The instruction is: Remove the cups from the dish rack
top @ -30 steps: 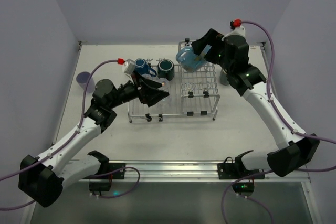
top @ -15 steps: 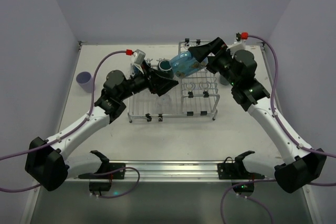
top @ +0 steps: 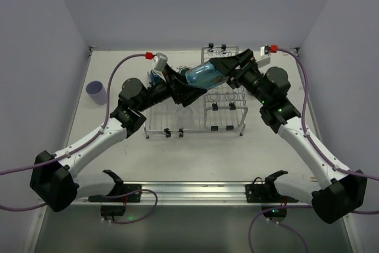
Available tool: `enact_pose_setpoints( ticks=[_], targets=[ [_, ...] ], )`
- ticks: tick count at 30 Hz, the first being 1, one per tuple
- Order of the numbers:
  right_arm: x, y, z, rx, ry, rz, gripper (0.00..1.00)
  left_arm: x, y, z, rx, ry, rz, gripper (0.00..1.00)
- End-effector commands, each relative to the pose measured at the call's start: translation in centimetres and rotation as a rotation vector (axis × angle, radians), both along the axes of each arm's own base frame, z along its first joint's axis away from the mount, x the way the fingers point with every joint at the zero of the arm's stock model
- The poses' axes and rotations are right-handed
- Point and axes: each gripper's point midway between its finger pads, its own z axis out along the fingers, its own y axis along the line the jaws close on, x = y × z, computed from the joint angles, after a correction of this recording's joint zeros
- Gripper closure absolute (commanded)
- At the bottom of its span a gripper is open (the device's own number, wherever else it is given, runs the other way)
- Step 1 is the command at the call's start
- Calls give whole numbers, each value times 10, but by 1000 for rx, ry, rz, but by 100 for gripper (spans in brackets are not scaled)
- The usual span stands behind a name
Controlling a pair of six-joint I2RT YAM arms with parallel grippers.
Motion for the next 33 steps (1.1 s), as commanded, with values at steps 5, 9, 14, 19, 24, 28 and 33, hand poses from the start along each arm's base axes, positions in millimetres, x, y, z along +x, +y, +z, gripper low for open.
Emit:
enact_pose_setpoints(
  ticks=[5,9,14,19,24,28,33],
  targets=[
    [-43,8,73,312,-158,202,94,-24,-14,43,-94,-154,-80,31],
    [-49,12,74,347,-147,251,93,-28,-11,55,-121,-185,-57,44],
    [-58,22,74,371,-124,309,88,-35,-4,75,-178,-229,-54,78],
    [-62,24,69,384,-119,338,37,-55,14,96,-223,-283,-39,100],
    [-62,25,66,346,-127,335,1,-81,41,106,-225,-331,-10,100],
    [-59,26,62,333,-132,329,1,-89,63,110,-211,-347,69,100],
    [-57,27,65,328,-145,331,1,-86,85,113,-173,-345,193,100]
  ],
)
